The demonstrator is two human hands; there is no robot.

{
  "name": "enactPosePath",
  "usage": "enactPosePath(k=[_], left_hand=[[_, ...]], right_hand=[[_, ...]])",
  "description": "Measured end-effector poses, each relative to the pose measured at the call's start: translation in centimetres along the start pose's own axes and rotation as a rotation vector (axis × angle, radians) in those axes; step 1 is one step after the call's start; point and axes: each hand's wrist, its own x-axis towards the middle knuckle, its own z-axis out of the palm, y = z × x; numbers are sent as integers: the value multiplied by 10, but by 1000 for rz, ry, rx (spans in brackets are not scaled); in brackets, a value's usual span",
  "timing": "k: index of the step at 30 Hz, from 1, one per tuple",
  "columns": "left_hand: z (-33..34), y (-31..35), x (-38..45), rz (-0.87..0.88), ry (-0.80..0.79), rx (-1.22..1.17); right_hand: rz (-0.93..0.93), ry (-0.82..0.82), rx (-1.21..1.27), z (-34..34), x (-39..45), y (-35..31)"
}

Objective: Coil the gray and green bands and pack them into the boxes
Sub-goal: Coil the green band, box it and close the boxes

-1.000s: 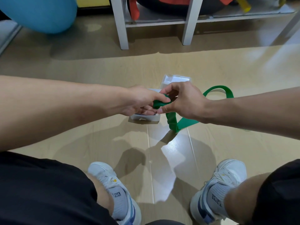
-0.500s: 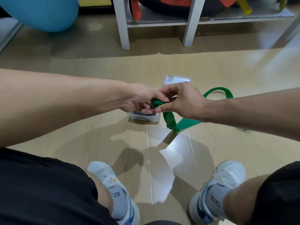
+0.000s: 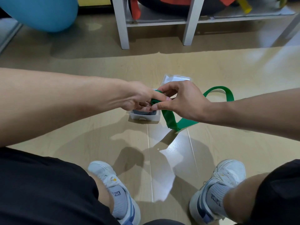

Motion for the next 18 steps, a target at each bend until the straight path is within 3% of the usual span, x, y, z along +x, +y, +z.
enactPosePath(k=[13,18], left_hand=[[1,10,-3,-22,-6,-159],[-1,10,-8,-50,-75,-183]], right_hand=[[-62,122,19,1,-2,-1],[-143,43,-63,0,3,1]])
